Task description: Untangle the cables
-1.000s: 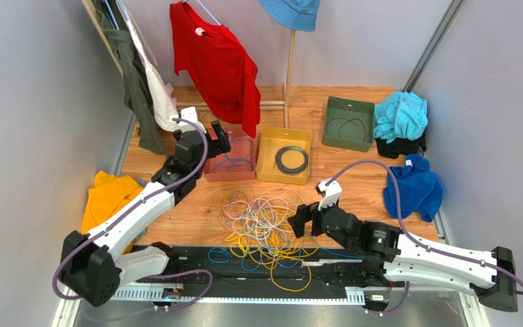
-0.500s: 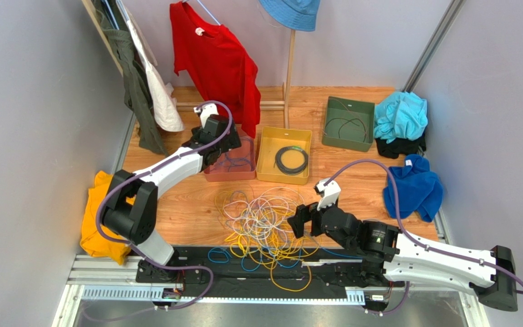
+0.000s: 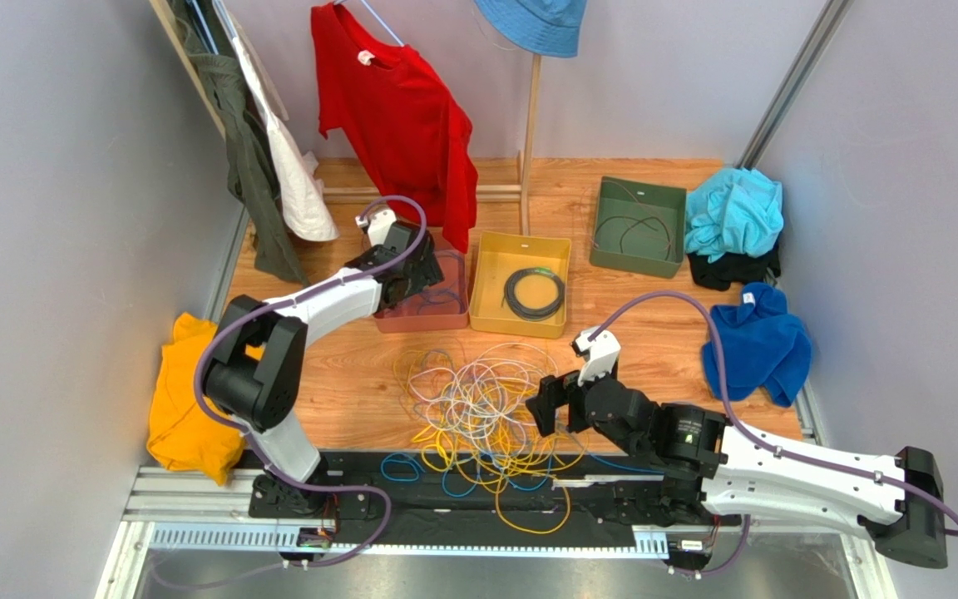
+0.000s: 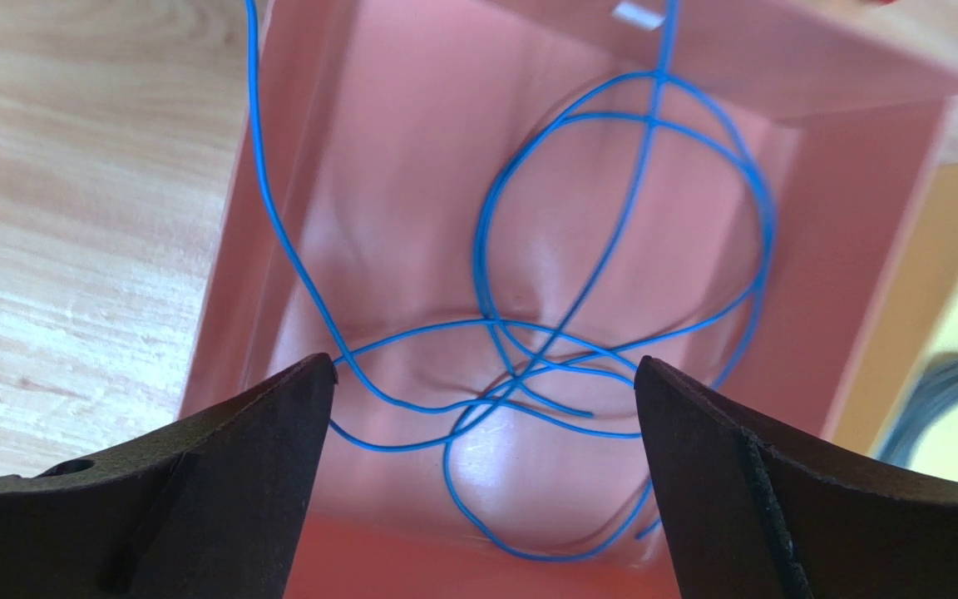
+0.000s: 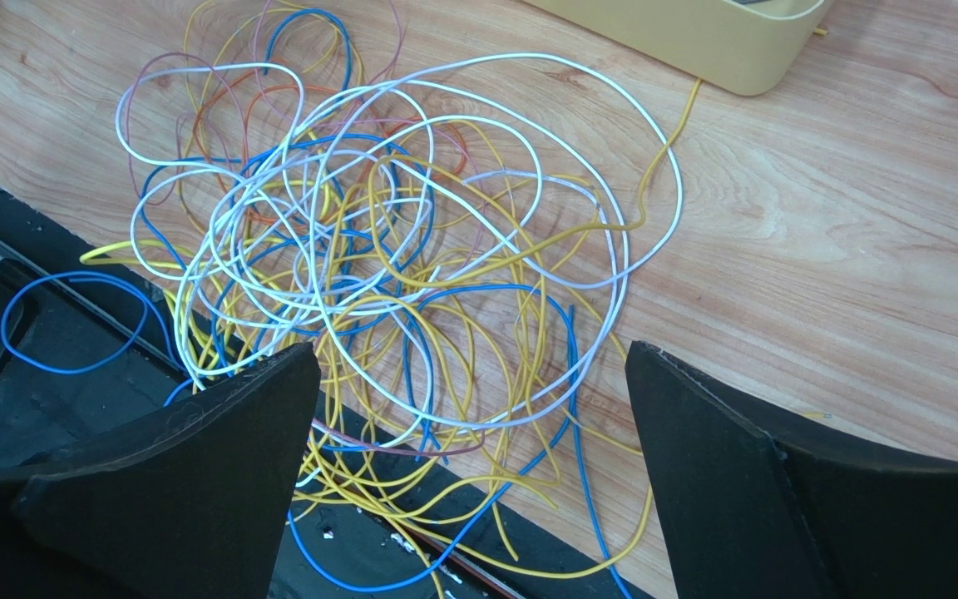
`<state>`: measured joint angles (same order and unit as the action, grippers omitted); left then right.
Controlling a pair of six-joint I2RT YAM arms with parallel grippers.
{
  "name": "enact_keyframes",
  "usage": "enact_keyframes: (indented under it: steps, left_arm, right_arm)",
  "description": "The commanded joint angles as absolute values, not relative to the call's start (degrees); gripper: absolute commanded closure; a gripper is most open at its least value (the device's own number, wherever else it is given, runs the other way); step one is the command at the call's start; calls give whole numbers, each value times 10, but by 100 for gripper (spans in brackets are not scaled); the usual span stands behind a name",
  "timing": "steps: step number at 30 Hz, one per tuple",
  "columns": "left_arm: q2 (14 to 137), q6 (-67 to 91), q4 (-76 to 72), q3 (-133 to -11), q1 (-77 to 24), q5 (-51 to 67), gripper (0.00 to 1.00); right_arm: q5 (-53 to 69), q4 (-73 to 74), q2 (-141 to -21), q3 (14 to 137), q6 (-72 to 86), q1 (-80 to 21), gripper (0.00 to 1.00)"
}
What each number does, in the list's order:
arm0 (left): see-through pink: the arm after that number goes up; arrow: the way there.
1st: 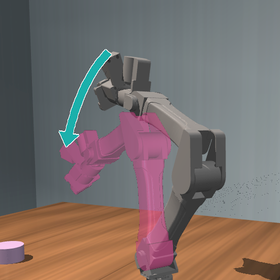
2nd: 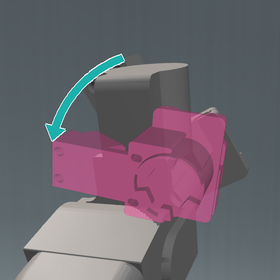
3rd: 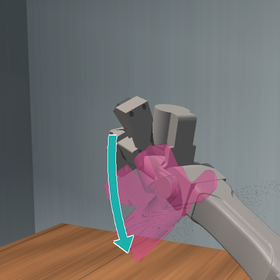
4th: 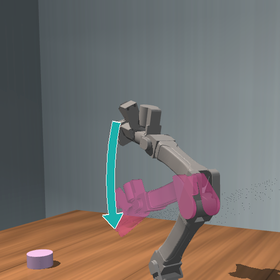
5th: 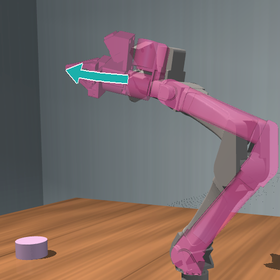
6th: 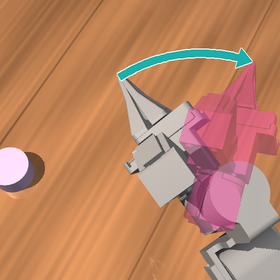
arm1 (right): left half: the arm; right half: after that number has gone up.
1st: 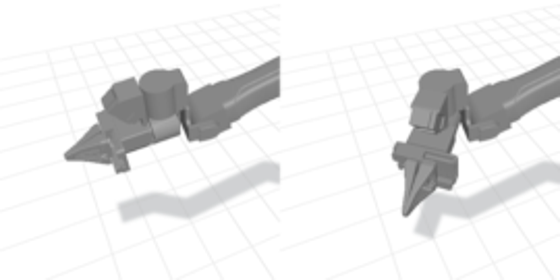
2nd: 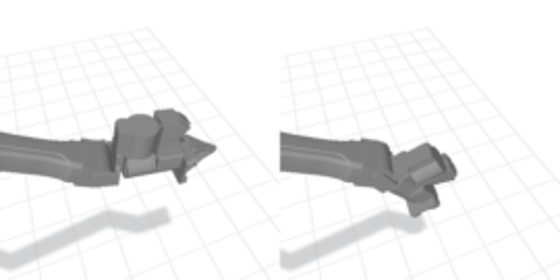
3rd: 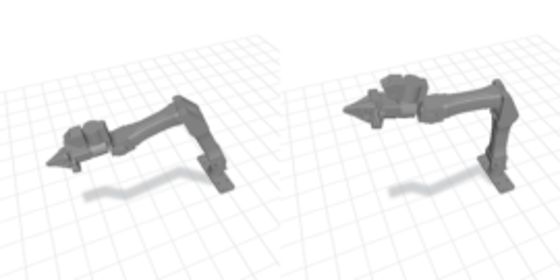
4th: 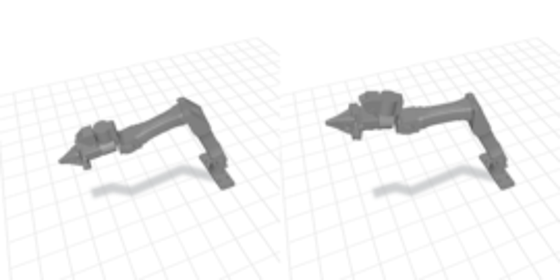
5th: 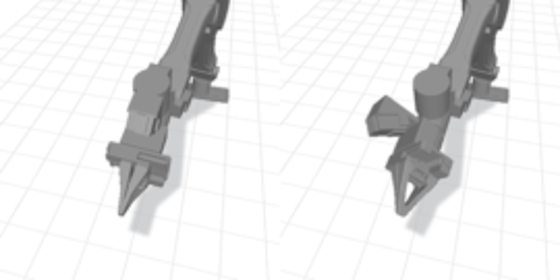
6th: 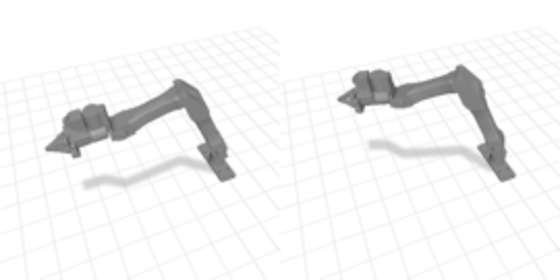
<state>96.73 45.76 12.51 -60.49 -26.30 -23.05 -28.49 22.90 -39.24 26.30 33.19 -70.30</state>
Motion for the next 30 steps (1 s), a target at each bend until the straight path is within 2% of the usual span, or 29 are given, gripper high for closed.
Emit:
enact_keyframes:
  steps: [1,4,7,8,10,11,13,14,16,17,18,30]
  left_arm:
    - [973,486,133,-602,-260,-240,1]
    - [988,483,127,-603,-251,-241,1]
    - [1020,471,117,-621,-235,-223,7]
    - [1023,466,109,-624,-231,-221,16]
    - [1025,449,86,-628,-230,-211,28]
    - [1026,444,81,-631,-230,-207,39]
    - [1023,426,75,-636,-230,-204,52]
    - [1020,423,74,-635,-230,-203,65]
    - [998,419,65,-625,-230,-202,83]
    - [987,419,62,-610,-231,-202,97]
    - [976,422,58,-603,-231,-204,100]
    - [757,403,52,-535,-286,-207,100]
  right_arm:
    - [-303,209,-384,276,329,-703,1]
    - [-300,208,-390,276,330,-703,1]
    - [-299,209,-390,274,332,-703,1]
    - [-298,209,-388,272,333,-703,1]
    - [-300,212,-387,272,333,-702,1]
    - [-301,214,-387,272,333,-702,1]
    - [-304,213,-388,272,332,-703,1]
    - [-304,213,-389,272,332,-703,1]
    - [-303,208,-392,272,331,-703,1]
    - [-303,207,-395,272,331,-703,1]
    - [-301,206,-397,272,333,-703,1]
    - [-291,197,-394,275,343,-703,1]
